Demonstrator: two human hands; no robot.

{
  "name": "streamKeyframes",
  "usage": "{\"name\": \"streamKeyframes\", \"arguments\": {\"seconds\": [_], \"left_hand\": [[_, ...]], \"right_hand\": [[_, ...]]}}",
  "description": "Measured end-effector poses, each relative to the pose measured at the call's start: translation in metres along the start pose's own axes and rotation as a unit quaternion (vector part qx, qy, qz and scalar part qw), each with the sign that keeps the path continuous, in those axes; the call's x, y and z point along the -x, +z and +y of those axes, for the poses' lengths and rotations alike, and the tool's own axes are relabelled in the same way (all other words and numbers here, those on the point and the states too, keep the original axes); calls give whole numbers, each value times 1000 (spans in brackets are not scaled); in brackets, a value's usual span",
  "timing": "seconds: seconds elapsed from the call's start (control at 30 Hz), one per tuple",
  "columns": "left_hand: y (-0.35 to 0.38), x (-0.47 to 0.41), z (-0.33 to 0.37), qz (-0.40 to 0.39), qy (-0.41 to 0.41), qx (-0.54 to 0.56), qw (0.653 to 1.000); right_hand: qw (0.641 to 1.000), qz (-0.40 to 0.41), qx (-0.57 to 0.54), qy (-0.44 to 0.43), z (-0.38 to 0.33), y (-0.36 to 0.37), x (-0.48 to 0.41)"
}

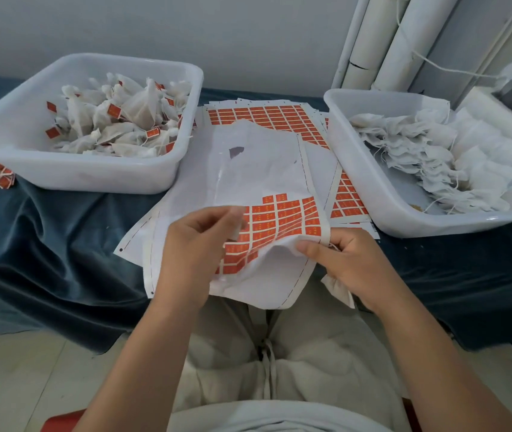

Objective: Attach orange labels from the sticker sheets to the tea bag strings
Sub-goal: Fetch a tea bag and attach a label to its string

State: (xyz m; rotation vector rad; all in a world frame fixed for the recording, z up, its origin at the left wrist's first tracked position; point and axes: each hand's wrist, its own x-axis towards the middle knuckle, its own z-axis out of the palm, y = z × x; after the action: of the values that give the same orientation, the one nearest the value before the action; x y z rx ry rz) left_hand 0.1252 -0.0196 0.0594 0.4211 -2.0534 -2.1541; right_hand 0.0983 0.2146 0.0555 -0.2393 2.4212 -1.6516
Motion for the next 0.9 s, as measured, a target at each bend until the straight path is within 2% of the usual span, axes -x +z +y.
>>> {"name": "streamKeyframes", "arguments": {"seconds": [0.1, 0.2, 0.33, 0.43, 0.53, 0.67, 0.8, 0.9], "left_hand": [[-4, -2, 3, 43, -3, 17, 999], [-2, 0, 6, 42, -16, 57, 997], [6, 6, 5, 25, -25, 69, 997], [12, 10, 5, -1, -48, 96, 994], [24, 19, 3, -24, -47, 116, 992], [39, 30, -5, -57, -19, 140, 988], [43, 31, -5, -102, -33, 180, 978], [38, 28, -2, -151, -112, 232, 954]], "right_hand": [[999, 3, -4, 50, 1, -17, -2], [991, 99, -26, 89, 1, -34, -8], [983, 161, -76, 53, -6, -59, -5], [987, 138, -84, -5, -15, -65, 9], [994, 97, -53, -12, -27, -39, 22], [997, -43, 57, -41, -36, 21, 28], [997, -34, 31, -63, -40, 34, 25], [997, -32, 39, -57, -35, 28, 24]]}}
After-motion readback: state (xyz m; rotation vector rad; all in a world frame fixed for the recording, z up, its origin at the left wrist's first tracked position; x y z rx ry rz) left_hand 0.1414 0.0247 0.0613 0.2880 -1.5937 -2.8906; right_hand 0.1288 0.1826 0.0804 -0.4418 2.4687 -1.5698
